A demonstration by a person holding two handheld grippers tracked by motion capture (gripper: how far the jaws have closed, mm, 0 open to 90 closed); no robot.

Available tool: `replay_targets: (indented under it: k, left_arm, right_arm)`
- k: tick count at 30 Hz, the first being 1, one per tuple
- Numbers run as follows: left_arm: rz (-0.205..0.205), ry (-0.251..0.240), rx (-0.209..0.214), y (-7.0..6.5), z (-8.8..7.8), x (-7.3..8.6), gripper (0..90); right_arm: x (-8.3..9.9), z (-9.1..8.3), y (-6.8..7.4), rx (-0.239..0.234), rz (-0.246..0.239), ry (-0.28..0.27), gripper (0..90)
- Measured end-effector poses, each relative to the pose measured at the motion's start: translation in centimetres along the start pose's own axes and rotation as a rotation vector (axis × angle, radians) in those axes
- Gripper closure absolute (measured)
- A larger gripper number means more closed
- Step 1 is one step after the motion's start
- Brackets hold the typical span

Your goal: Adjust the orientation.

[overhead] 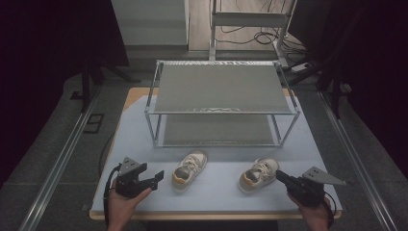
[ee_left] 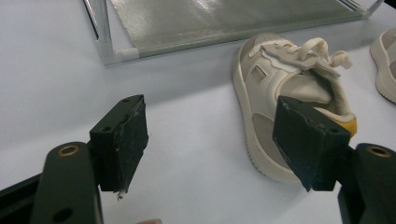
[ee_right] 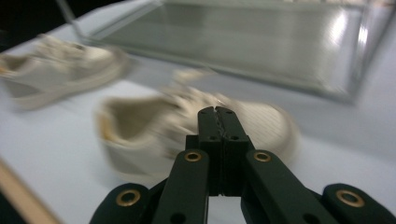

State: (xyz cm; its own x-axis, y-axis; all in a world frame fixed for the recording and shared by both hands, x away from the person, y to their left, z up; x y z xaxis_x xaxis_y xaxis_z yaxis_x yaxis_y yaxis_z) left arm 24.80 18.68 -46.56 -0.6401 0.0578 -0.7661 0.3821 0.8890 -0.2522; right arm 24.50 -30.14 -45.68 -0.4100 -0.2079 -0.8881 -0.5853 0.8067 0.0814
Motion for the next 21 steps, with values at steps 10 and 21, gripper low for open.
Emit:
replay_targets:
  k: [10,21]
  left_arm:
    - [0.006,0.006,0.007,-0.4,0.1,0.1,26.6]
    - [0.009,0.01,0.01,-0.5,0.2,0.1,26.6]
  right_arm:
    - [-1.6,5.2,8.1,-0.175,-0.131,0.045,89.1]
    - [-0.1,7.9,9.3,-0.104,-0.16,0.118,89.1]
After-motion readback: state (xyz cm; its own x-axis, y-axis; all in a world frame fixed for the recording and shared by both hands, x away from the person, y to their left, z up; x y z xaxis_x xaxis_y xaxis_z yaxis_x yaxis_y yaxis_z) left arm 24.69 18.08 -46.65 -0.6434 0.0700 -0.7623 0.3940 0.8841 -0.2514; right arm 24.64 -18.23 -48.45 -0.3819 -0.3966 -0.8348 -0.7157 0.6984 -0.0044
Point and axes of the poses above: each handheld gripper's, and its own axes: z roughly forward along the jaws, x roughly out of its underside, y roughly to its left, the point moved 2 cm from there along z, roughly forward along the jaws, and after that the axes turned 4 degrees about -z, right-handed, at the moved point
